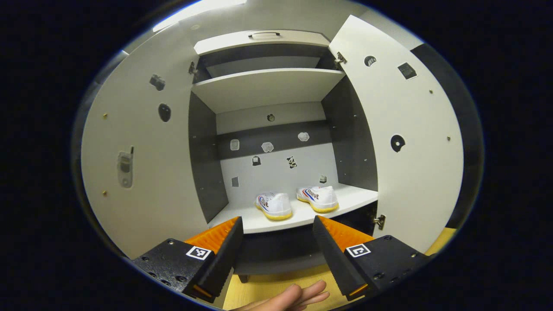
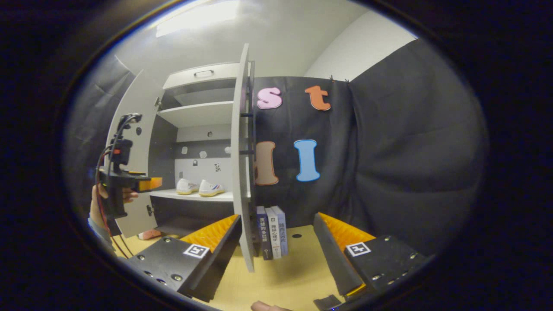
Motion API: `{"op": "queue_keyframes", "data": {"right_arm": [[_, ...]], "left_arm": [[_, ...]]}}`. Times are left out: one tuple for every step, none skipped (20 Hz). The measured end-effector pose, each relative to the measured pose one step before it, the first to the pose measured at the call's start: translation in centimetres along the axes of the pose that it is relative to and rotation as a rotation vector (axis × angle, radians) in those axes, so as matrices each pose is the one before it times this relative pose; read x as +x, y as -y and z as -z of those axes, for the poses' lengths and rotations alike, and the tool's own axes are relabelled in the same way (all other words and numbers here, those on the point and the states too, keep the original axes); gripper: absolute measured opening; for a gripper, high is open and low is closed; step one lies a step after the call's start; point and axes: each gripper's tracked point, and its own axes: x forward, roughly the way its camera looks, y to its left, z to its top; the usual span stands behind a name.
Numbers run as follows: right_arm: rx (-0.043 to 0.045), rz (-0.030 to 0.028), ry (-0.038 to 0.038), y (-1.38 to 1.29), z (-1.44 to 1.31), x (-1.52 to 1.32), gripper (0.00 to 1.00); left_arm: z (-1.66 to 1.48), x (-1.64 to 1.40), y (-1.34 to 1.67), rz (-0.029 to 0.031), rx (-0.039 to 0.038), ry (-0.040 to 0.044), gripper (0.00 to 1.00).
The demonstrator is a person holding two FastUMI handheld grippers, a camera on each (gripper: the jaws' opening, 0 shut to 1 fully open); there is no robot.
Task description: Grab one shoe with the right hand and put it into the shoe cabinet, grab the other shoe with the left hand and put it into the shoe cabinet; then close the right door with the right hand and the left door with the left hand.
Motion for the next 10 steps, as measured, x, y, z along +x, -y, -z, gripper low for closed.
{"op": "queue_keyframes", "data": {"right_arm": [[0.01920,-0.00715,-0.00193,0.785,-0.834,0.303,0.99],[0.01871,-0.00089,0.00319,0.896,-1.043,0.440,0.99],[0.01003,-0.00147,0.00517,0.979,-1.071,0.752,0.98],[0.00952,0.00546,-0.00253,0.788,-1.154,1.163,0.97],[0.00418,-0.00017,-0.00393,0.741,-0.915,1.037,0.99],[0.00165,0.00145,-0.00498,0.675,-0.953,1.113,0.97],[-0.00889,-0.00593,-0.00281,0.639,-0.805,1.247,0.97],[-0.01224,-0.00209,-0.00159,0.658,-0.781,1.112,0.99],[-0.01391,-0.00803,0.00095,0.503,-0.677,1.220,0.99],[-0.00135,-0.01611,-0.00513,0.164,-0.460,1.106,0.99]], "left_arm": [[0.270,-1.828,-0.020,0.01070,-0.01272,-0.01089,1.00],[-0.287,-1.639,-0.295,0.00403,-0.02266,0.02566,0.98],[-0.310,-1.621,-0.348,0.00299,-0.00510,0.01636,0.98],[-0.260,-1.537,-0.253,0.01016,-0.01620,0.01837,0.98],[0.321,-1.502,-0.235,0.00765,-0.02497,-0.00186,0.98],[0.522,-1.391,-0.291,0.00738,-0.01453,-0.01839,0.97],[0.474,-1.680,-0.357,0.00801,-0.01355,-0.01334,0.97],[0.153,-1.394,-0.491,0.00376,-0.00867,-0.01125,0.98],[-0.011,-1.059,-0.520,0.00381,-0.01682,0.00993,0.97],[0.194,-0.804,-0.478,0.00800,-0.01476,0.00235,0.98]]}}
